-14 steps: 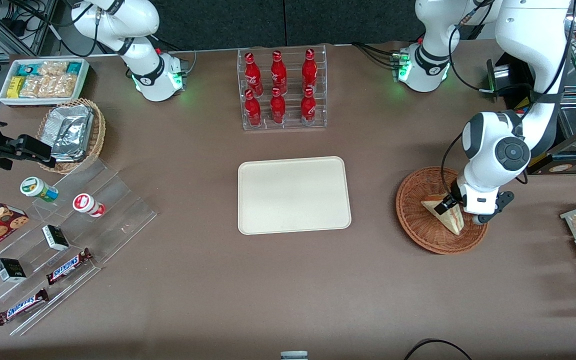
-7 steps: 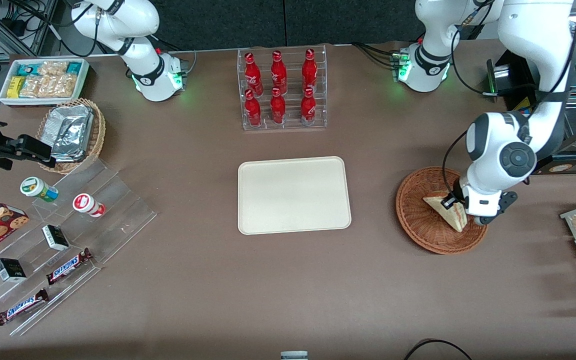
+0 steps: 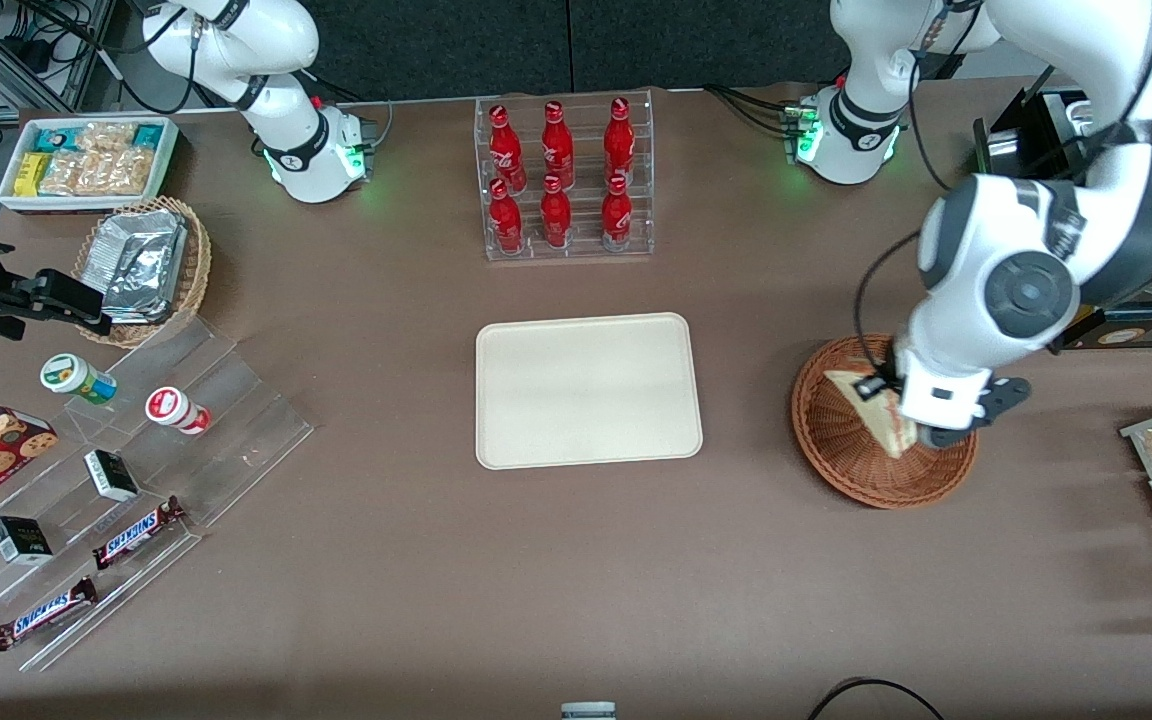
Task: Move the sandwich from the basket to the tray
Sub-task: 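Lift the sandwich with the left gripper and carry it over the white tray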
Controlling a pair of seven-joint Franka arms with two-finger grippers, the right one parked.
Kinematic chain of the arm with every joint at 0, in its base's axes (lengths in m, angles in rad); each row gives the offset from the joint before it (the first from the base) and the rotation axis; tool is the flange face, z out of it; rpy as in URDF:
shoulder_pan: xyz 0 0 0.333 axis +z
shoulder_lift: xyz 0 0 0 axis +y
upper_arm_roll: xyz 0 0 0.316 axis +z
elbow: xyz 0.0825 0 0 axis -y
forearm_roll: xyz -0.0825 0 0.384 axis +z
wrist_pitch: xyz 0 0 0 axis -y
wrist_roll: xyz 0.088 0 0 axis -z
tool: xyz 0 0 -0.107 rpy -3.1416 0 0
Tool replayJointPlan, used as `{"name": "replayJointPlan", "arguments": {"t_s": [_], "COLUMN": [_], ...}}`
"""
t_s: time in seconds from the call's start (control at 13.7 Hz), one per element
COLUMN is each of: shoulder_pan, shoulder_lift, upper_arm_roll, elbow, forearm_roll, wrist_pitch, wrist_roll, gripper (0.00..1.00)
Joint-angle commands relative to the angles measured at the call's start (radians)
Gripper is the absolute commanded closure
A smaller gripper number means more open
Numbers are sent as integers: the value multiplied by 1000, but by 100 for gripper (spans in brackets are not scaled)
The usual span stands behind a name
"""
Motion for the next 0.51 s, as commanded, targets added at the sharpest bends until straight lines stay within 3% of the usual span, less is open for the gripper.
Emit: {"name": "replayJointPlan", "arguments": {"t_s": [0.0,0.44], "shoulder_pan": [-121,-365], "shoulder_lift": [34,247], "upper_arm_roll": [10,10], "elbow": [71,257], "forearm_roll": [-2,-3], "wrist_pitch": [-28,-24], "wrist_roll": [-48,-122], "gripper": [100,100]}}
